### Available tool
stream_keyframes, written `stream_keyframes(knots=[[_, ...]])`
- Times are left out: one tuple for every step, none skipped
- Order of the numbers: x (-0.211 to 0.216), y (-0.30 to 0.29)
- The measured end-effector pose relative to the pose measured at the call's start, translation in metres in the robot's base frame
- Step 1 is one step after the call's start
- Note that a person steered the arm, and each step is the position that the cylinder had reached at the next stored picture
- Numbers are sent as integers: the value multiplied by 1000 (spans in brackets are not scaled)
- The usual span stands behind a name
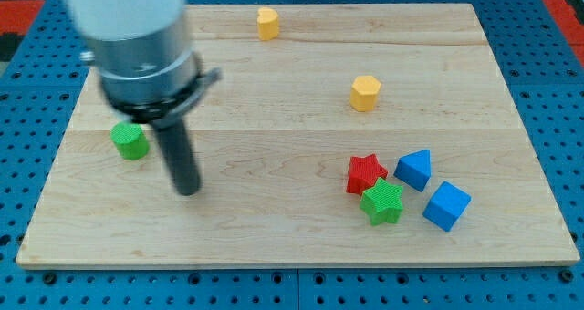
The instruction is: Move green circle to the left of red star
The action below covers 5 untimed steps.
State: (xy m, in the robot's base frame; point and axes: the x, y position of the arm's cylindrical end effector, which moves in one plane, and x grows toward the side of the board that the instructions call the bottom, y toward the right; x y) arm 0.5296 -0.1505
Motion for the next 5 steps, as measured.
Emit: stream_keyframes(knots=[[-42, -56], [-76, -90], [-93, -103], [-128, -86], [-125, -3]])
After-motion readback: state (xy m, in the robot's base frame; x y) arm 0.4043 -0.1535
